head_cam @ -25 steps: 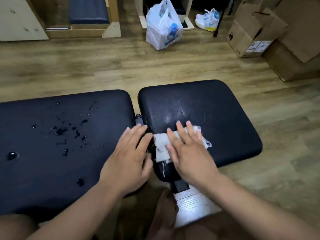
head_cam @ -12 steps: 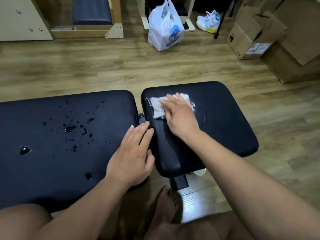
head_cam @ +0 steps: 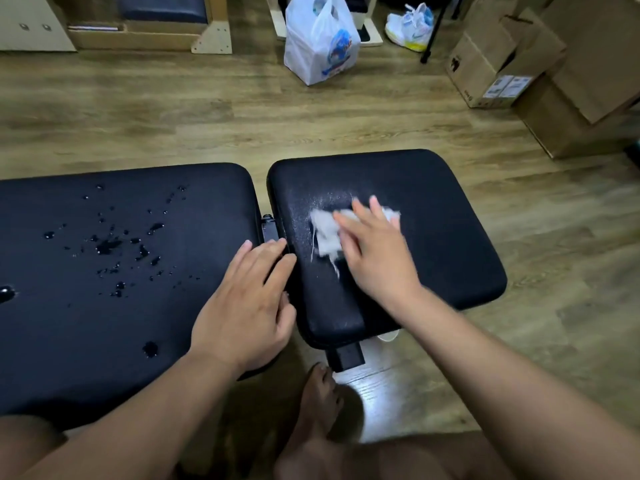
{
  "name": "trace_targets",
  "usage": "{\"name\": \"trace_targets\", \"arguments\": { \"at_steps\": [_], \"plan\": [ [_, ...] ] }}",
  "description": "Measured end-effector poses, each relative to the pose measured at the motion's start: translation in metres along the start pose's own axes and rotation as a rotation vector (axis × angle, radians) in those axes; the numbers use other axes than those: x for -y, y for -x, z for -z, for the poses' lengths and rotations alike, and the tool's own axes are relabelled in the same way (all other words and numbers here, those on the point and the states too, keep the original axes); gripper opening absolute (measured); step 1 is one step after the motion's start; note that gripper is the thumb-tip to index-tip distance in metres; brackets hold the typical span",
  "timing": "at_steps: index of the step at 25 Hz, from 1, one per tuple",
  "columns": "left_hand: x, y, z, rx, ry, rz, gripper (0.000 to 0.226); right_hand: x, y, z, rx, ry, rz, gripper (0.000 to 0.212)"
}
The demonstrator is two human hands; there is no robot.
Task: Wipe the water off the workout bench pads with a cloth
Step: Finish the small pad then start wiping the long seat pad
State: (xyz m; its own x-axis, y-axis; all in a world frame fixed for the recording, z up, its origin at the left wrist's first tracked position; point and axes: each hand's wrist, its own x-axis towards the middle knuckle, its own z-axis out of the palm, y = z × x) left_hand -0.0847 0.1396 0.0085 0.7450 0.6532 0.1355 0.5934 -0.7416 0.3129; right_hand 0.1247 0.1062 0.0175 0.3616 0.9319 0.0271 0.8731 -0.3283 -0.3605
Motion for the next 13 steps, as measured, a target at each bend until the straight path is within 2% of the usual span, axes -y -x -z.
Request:
{"name": "trace_targets", "arguments": {
  "at_steps": [3,6,8,11,13],
  "plan": [
    [0.001,0.000,0.000,0.001,0.000,-0.006,0.053,0.006,-0.101,-0.005,-0.023,0.033,-0.037,0.036],
    [0.002,-0.002,-0.001,-0.004,0.010,-0.018,0.052,-0.018,-0.145,0.002,0.000,-0.006,-0.079,0.035],
    [0.002,-0.001,-0.001,-0.013,0.009,-0.009,0.052,-0.064,-0.135,0.022,-0.067,0.032,-0.109,0.034],
    [0.003,-0.001,-0.004,-0.036,0.018,-0.014,0.052,-0.136,-0.090,0.065,-0.183,0.001,-0.418,0.037],
    [0.002,-0.001,-0.004,-0.036,0.012,-0.016,0.052,-0.135,-0.053,0.066,-0.234,0.010,-0.525,0.040]
  ]
}}
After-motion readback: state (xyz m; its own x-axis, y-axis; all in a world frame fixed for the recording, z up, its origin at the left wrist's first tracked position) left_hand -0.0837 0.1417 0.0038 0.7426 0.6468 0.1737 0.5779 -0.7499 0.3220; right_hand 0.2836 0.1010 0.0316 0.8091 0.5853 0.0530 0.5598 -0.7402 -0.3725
